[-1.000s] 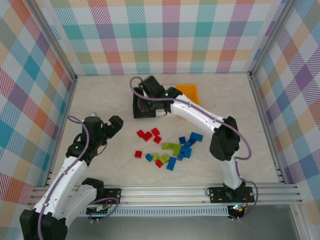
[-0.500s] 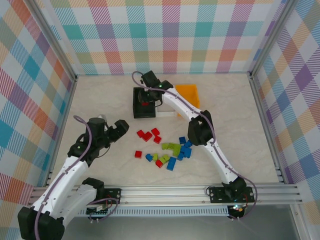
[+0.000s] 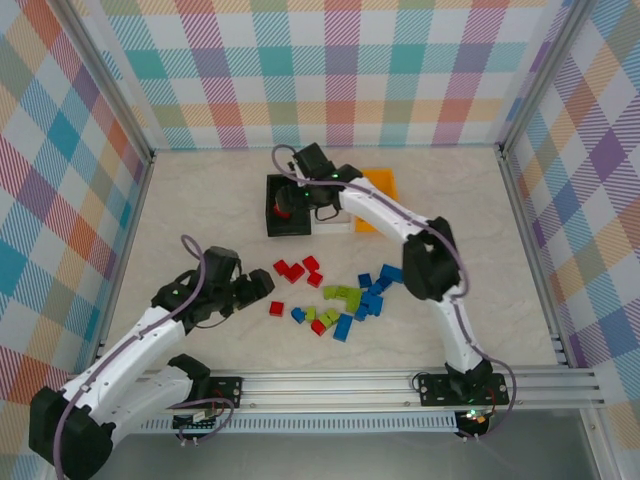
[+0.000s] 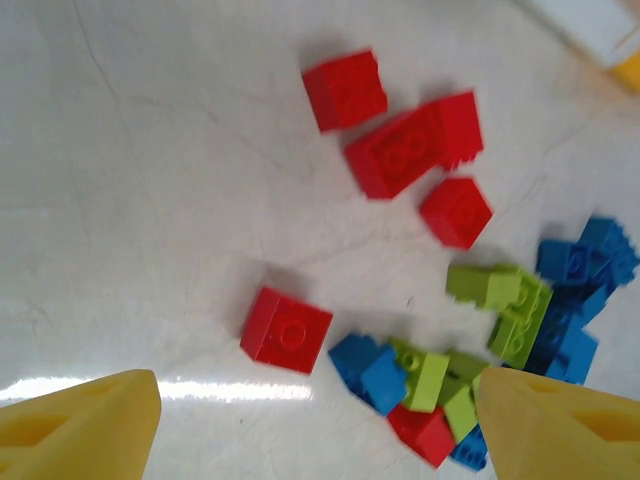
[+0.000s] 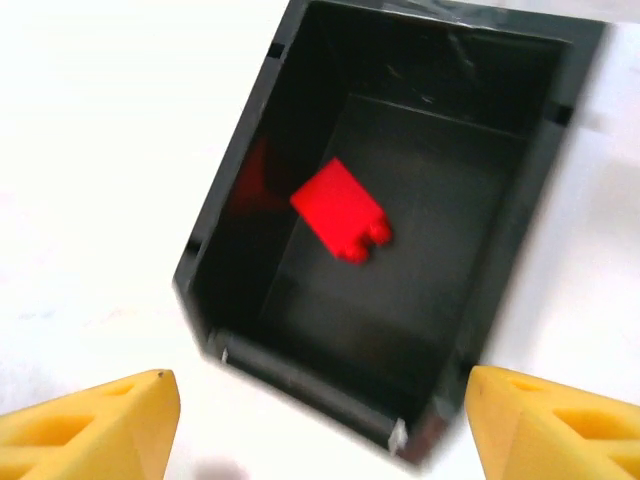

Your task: Sort the legos into containers by color

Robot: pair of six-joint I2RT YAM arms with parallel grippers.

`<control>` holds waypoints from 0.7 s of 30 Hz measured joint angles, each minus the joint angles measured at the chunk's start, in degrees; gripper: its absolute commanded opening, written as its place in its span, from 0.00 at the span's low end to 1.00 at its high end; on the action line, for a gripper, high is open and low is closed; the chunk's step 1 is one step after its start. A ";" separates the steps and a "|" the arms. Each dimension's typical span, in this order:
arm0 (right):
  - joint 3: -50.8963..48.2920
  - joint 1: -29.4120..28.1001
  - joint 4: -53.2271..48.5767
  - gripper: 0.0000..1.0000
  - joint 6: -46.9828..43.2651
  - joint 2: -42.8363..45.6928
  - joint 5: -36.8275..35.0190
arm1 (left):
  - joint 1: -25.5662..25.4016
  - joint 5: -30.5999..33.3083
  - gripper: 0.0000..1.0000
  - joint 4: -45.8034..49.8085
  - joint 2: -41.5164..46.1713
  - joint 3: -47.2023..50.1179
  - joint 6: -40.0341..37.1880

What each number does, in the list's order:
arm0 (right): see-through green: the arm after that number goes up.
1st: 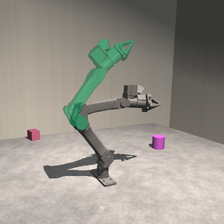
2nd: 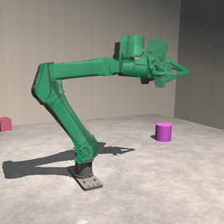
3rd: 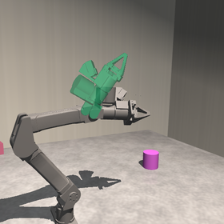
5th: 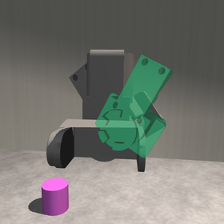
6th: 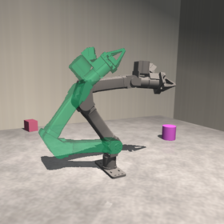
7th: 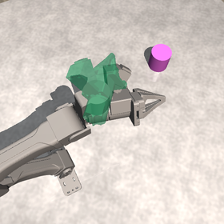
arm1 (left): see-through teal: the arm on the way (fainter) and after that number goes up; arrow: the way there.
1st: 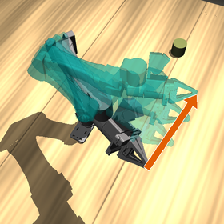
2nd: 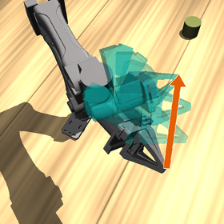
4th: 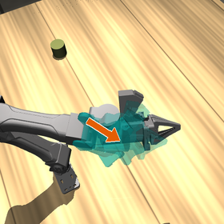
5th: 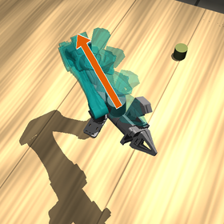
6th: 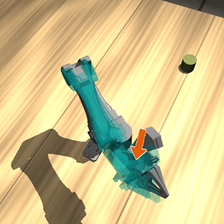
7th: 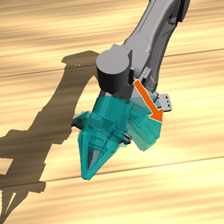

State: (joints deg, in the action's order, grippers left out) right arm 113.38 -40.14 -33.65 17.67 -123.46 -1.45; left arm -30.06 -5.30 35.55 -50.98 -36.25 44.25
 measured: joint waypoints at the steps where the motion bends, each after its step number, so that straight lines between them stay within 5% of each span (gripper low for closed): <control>1: -4.66 0.00 1.86 0.76 0.28 4.28 -0.13 | -1.44 0.31 0.80 0.35 -0.90 0.00 0.09; 5: -20.68 0.00 8.44 0.74 1.73 18.05 -0.52 | -5.77 0.90 0.74 0.17 -6.08 0.00 0.87; 11: -37.09 0.00 12.15 0.73 3.78 27.06 -0.70 | -7.37 2.49 0.69 -0.26 -16.39 -0.50 1.03; 21: -44.78 0.00 12.50 0.73 4.35 32.92 -1.38 | -7.56 4.33 0.68 -0.42 -31.39 -9.29 -3.63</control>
State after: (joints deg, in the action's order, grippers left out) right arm 68.60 -40.14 -21.15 22.02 -90.54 -2.83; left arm -37.63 -0.97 35.14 -82.37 -45.54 40.62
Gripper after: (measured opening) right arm 0.729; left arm 0.686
